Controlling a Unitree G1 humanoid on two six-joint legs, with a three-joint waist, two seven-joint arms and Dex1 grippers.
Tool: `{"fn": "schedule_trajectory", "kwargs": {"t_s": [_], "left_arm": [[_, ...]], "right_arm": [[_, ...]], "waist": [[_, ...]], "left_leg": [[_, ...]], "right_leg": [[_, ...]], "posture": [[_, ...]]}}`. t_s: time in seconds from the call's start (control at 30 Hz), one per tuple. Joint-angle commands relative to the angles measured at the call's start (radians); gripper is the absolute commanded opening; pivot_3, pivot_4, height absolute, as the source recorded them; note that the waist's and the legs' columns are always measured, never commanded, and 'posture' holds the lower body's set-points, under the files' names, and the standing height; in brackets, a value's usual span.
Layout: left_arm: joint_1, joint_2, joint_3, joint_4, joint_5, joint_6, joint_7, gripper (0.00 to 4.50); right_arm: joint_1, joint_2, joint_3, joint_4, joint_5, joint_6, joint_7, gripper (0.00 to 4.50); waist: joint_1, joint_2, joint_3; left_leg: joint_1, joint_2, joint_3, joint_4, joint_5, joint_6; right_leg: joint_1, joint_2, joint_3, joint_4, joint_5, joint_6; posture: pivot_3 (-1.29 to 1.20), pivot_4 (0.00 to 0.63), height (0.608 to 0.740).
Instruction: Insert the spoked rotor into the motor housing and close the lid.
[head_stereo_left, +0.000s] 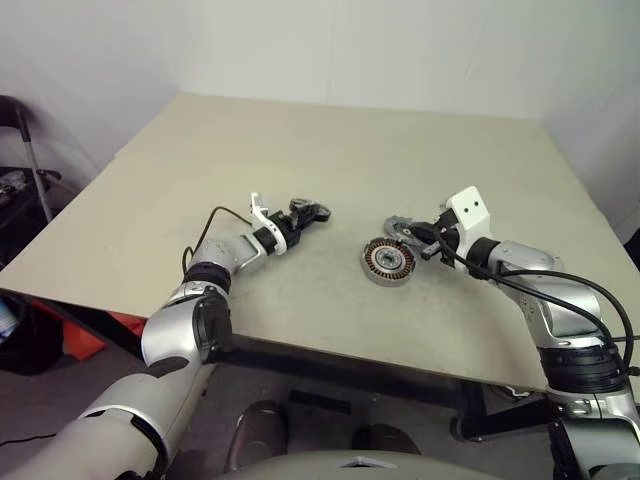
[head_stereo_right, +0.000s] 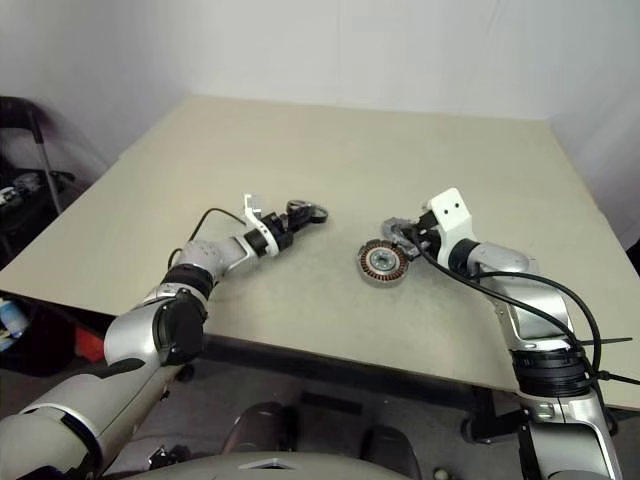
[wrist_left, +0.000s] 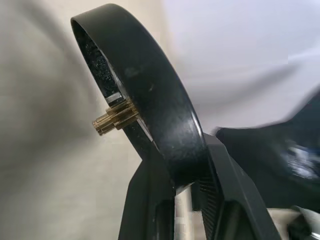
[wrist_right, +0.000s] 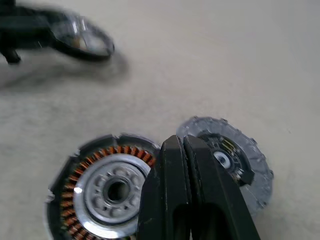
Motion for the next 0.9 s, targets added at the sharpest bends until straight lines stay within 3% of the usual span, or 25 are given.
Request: {"fn": "schedule_trajectory", "kwargs": {"t_s": [0.03,0.27,0.5,0.9], "left_arm": [[-0.053,-0.025,-0.025,-0.087,-0.043,0.064,-0.097,0.3],[-0.045,-0.083,-0.145,-0.162,-0.025,0.179,-0.198,0.3],[-0.022,-0.123,-0.298,-0.193,0.027,0.241,-0.276,0.3],[-0.03,-0.181,-0.393,-0.082,0.124,0.162,-0.331,0.3]], "right_arm": [[0.003,-0.023,-0.003,-0.061,-0.008,0.004,0.0,0.0],[0.053,-0.06,-0.033,-0.094,-0.004,0.051,0.002,0.0],[0.213,-0.114,-0.147,-0.211,0.069,0.075,0.053,0.0],[0.333,-0.107,-0.205,-0.34,0.129,0.091,0.037,0.0]], "waist": [[0.0,0.0,0.0],[0.002,0.0,0.0],[0.004,0.0,0.0],[0.002,0.001,0.0]], "left_leg": [[-0.002,0.0,0.0,0.0,0.0,0.002],[-0.004,0.0,0.0,0.001,-0.004,0.01],[-0.001,0.0,0.0,0.002,-0.004,0.01],[0.006,-0.001,0.0,0.001,-0.003,0.007]], "right_leg": [[-0.002,0.0,-0.001,0.0,0.0,0.0],[-0.001,-0.003,-0.004,-0.001,0.0,0.0],[0.002,-0.003,-0.004,-0.001,0.0,0.0],[0.008,-0.004,-0.004,-0.003,0.0,0.0]], "posture": [[0.0,0.0,0.74],[0.0,0.0,0.74],[0.0,0.0,0.74],[0.0,0.0,0.74]]}}
